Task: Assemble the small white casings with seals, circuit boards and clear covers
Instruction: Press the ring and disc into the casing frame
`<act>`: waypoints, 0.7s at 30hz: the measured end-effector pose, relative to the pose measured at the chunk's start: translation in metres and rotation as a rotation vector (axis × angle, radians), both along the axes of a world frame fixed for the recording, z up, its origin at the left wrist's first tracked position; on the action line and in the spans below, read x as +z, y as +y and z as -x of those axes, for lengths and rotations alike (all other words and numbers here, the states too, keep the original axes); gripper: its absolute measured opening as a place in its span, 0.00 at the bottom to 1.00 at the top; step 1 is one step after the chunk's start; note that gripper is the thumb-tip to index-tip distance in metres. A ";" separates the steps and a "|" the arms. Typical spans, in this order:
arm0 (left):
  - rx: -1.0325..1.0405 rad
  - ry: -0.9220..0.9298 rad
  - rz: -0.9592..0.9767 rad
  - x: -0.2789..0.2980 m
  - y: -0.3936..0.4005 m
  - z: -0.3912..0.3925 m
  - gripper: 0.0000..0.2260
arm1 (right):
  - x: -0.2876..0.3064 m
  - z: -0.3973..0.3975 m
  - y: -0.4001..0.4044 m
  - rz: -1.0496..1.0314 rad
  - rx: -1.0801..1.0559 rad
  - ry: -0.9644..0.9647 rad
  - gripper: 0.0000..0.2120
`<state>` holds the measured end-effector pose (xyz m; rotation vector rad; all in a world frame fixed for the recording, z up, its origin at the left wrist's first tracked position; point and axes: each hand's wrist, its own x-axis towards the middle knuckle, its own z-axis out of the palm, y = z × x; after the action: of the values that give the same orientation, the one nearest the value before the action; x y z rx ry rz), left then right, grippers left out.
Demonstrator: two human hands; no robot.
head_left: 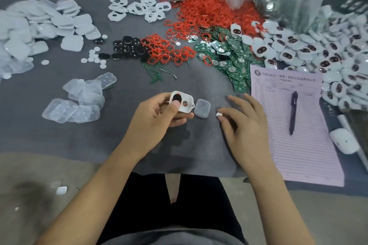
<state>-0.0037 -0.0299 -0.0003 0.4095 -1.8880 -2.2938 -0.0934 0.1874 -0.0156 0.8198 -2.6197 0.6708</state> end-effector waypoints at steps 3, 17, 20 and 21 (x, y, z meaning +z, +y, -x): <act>-0.005 0.000 -0.010 0.001 -0.001 -0.001 0.10 | 0.011 0.000 -0.004 0.115 0.061 -0.075 0.03; 0.475 -0.051 -0.126 0.009 -0.057 -0.067 0.09 | 0.030 -0.009 -0.164 0.225 0.421 -0.315 0.09; 0.561 -0.080 -0.133 0.011 -0.075 -0.085 0.08 | 0.029 -0.001 -0.202 -0.010 0.473 -0.237 0.13; 0.580 -0.086 -0.141 0.011 -0.080 -0.090 0.08 | 0.029 0.002 -0.212 -0.084 0.488 -0.231 0.15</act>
<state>0.0859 -0.1095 0.0104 0.9438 -1.3913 -2.0310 -0.0952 -0.0247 0.0134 1.5171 -2.6761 0.8225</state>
